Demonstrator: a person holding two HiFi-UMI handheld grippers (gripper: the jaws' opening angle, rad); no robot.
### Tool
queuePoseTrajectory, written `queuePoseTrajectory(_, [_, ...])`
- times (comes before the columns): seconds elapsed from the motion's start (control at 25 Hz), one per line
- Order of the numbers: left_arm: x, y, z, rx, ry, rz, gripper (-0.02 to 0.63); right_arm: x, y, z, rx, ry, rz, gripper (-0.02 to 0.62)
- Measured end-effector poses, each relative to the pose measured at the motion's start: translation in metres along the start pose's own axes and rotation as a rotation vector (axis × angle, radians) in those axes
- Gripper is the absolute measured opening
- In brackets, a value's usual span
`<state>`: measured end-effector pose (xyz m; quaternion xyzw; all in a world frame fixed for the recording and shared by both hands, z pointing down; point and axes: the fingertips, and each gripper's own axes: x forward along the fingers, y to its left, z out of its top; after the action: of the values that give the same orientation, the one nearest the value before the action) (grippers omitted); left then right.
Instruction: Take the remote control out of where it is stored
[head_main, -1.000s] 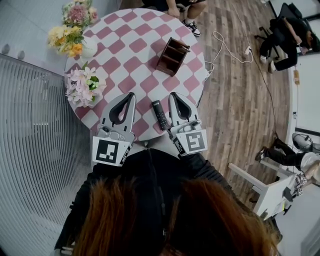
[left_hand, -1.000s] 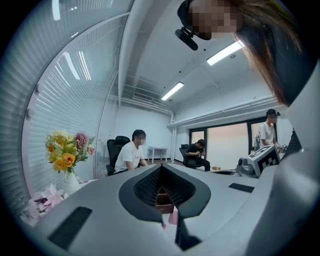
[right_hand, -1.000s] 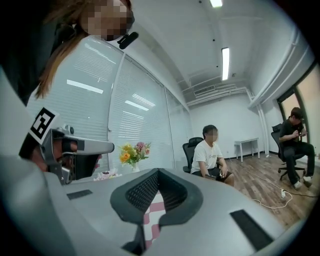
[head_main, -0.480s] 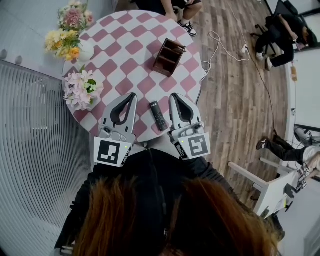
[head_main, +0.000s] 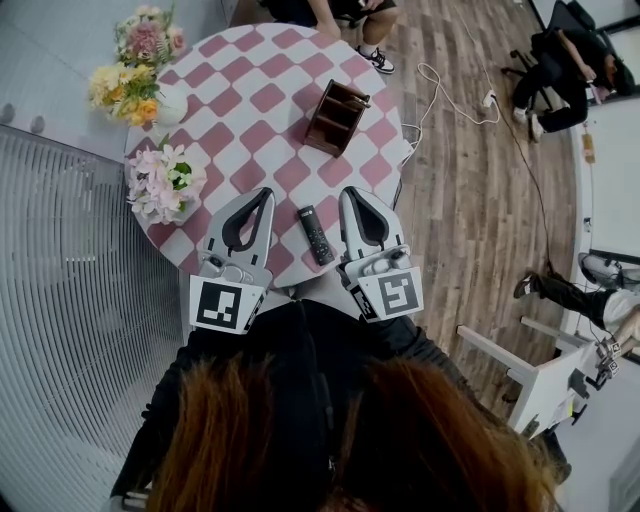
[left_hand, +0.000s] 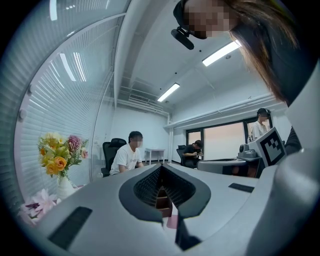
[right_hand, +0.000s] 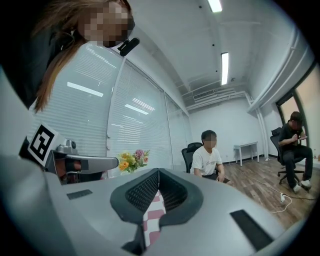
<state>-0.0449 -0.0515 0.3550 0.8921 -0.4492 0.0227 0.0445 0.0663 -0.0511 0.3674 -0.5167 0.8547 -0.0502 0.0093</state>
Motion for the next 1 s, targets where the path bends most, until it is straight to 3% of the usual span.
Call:
queuePoseTrajectory(0.32, [0.004,-0.001,0.0,-0.002,0.004,0.009,0.009,0.014,-0.035,-0.011,0.046,0.041,-0.059,0.017])
queuePoseTrajectory(0.68, [0.0,0.008,-0.002,-0.004,0.02,0.043,0.009,0.064,-0.113,-0.065,0.095,0.149,-0.257,0.02])
queuePoseTrajectory(0.84, [-0.005,0.014,-0.001,0.012,0.026,0.063,0.009,0.097,-0.135,-0.094,0.169,0.192,-0.345,0.077])
queuePoseTrajectory(1.0, [-0.013,0.025,-0.003,0.007,0.033,0.099,0.009,0.113,-0.152,-0.102,0.159,0.214,-0.397,0.107])
